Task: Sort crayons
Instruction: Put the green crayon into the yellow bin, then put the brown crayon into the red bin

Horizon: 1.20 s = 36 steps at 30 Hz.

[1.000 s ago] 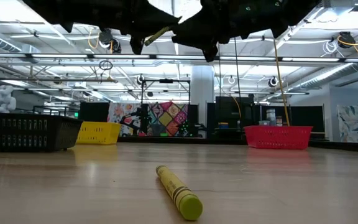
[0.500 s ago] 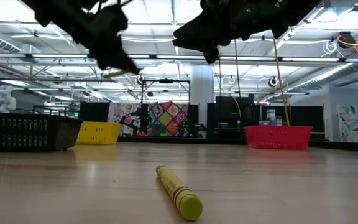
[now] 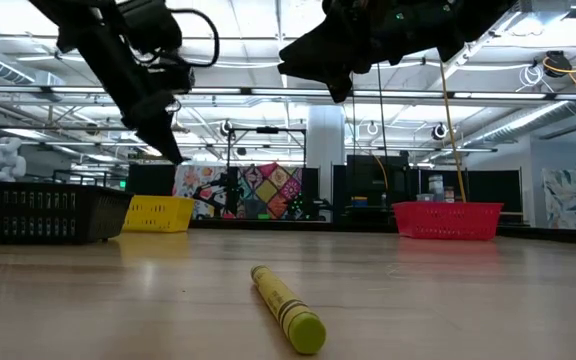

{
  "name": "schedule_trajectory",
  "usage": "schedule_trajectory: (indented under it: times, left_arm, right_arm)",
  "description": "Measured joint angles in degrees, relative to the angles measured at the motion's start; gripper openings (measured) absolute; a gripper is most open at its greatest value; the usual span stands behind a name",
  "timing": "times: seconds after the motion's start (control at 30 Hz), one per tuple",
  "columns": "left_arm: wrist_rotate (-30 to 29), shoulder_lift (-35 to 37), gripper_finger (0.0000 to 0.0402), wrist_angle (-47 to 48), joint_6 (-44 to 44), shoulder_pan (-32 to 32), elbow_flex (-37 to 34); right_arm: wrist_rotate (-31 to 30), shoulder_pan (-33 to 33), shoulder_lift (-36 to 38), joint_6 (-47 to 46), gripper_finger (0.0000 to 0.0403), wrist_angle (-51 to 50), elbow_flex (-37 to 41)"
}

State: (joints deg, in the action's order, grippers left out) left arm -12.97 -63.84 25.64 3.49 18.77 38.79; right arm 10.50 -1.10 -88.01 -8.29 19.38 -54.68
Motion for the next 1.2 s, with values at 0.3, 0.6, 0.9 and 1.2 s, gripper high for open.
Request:
schedule_trajectory:
  times: [0.3, 0.6, 0.9, 1.2]
  left_arm:
    - [-1.45, -0.15, 0.001, 5.15, -2.82, 9.96, -1.57]
    - [0.92, -0.15, 0.0042, 5.74, -2.88, 13.15, -2.43]
    - [0.9, -0.15, 0.0068, 5.32, -1.1, 13.15, -2.43]
    - [6.5, -0.14, 0.0068, 11.06, 12.54, 10.89, -0.33]
  right_arm:
    - [0.02, 0.0, 0.02, 0.0, 0.0091, -0.02, 0.0]
    - [0.02, 0.0, 0.0, 0.0, 0.0091, -0.04, 0.04]
    - [0.02, 0.0, 0.02, 0.0, 0.0091, -0.04, 0.04]
    - [-0.07, -0.48, 0.02, 1.03, 0.0091, -0.04, 0.04]
